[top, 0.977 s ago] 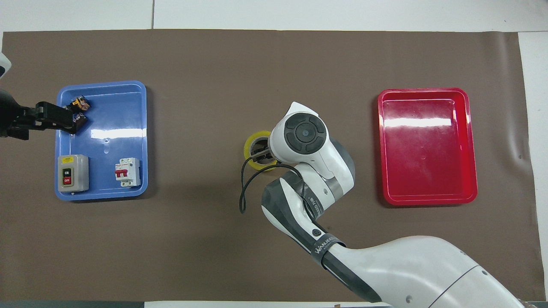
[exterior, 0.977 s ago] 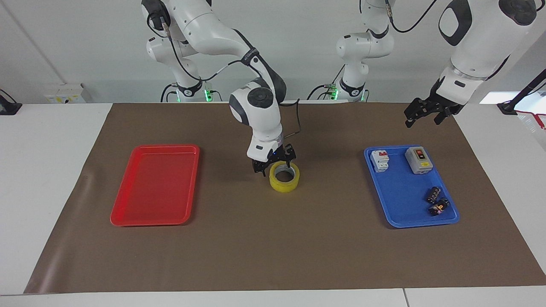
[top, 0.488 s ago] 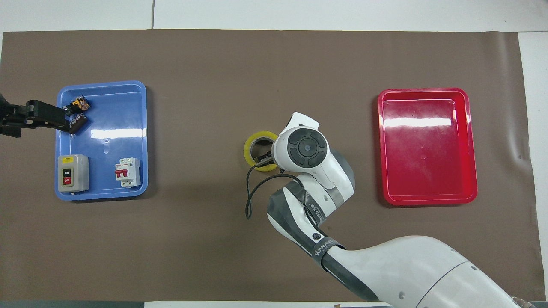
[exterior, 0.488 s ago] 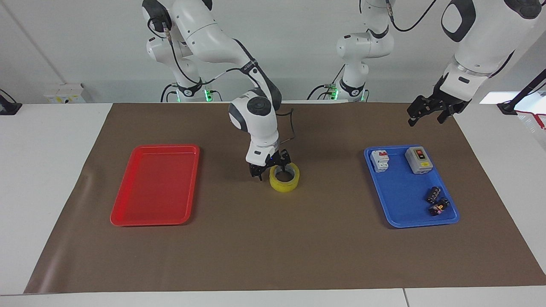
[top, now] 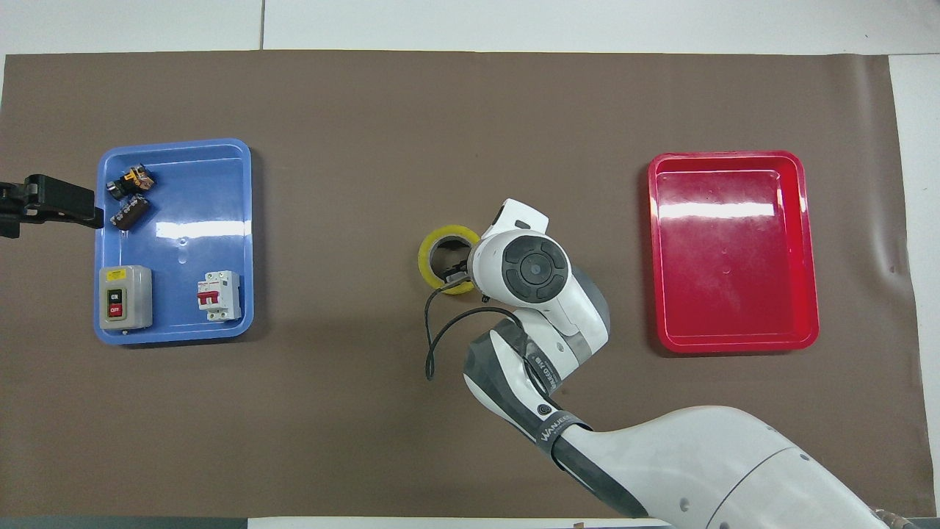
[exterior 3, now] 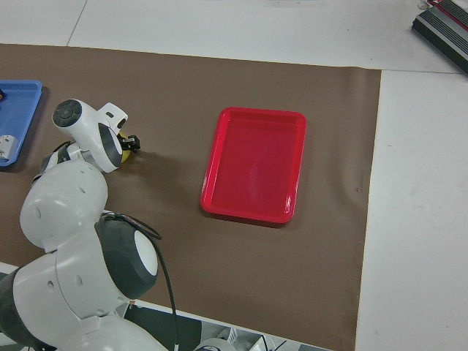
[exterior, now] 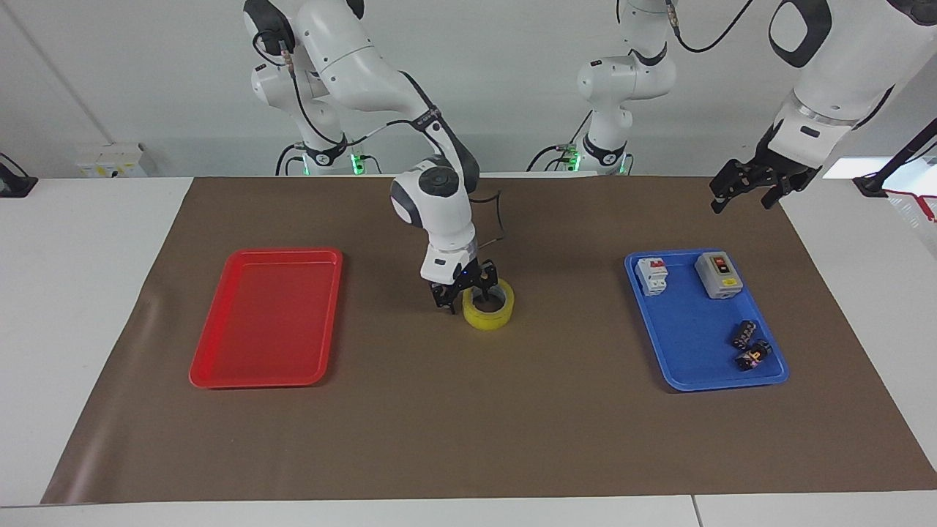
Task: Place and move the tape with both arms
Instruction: 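Grasp the yellow tape roll with the right gripper, then carry the tape with the right gripper into the red tray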
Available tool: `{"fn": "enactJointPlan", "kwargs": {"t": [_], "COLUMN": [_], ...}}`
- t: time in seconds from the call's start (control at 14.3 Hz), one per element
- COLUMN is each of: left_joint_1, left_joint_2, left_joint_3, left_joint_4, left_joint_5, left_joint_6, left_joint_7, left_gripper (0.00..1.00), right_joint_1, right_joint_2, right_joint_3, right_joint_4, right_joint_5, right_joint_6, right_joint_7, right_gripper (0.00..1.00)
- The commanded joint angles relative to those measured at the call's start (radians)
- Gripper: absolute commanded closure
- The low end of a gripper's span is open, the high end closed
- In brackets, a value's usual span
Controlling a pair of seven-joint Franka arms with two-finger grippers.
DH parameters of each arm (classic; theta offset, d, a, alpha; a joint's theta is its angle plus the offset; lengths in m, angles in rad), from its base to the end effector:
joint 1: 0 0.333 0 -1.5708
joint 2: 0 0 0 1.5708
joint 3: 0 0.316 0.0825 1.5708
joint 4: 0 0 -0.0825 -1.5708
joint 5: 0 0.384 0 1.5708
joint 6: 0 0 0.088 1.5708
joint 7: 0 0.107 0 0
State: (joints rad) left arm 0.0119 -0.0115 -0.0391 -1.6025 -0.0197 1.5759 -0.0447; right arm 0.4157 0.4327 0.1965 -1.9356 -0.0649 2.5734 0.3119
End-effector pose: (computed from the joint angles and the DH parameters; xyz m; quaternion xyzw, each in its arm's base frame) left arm 0.5506 -0.0172 0.6164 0.9999 0.0089 -0.0079 0.0093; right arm 0.5299 0.3642 0.2862 -0.9810 -0.1607 -0.0872 0.0652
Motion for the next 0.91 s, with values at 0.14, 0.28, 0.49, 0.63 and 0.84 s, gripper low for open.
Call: {"fn": "enactJointPlan", "kwargs": {"t": [0.14,0.28,0.49,0.63,0.84], "left_joint_1": [-0.033,-0.033,-0.035,-0.038,-0.033], "left_joint_2": [-0.019,-0.025,-0.033,-0.048,-0.051], "left_joint_3": [0.057,0.057,0.056,0.054,0.057], "left_joint_4": [-0.014,-0.019,-0.027,-0.045,-0.048], "left_joint_5": [-0.028,-0.028,-0.028,-0.032,-0.062], "left_joint_6": [-0.02,-0.027,-0.025,-0.024,0.001], "left_joint_7": [0.035,0.057,0.06,0.051,0.06], "left_gripper": [0.0,0.0,0.0,0.0,0.0], "right_joint_1": [-0.005,-0.018,-0.029,-0.084,-0.198], "right_joint_2": [-0.014,-0.014,-0.003,-0.014,-0.063], "right_joint_3": [0.0,0.0,0.0,0.0,0.004], "right_joint_4": [-0.02,0.007,0.211,0.332,0.391], "right_joint_5": [-0.033,-0.033,-0.03,-0.035,-0.03], "right_joint_6": [0.033,0.002,-0.281,-0.468,-0.646], "right_joint_7": [0.032,0.047,0.05,0.049,0.023], "right_gripper": [1.0,1.0,1.0,1.0,1.0]}}
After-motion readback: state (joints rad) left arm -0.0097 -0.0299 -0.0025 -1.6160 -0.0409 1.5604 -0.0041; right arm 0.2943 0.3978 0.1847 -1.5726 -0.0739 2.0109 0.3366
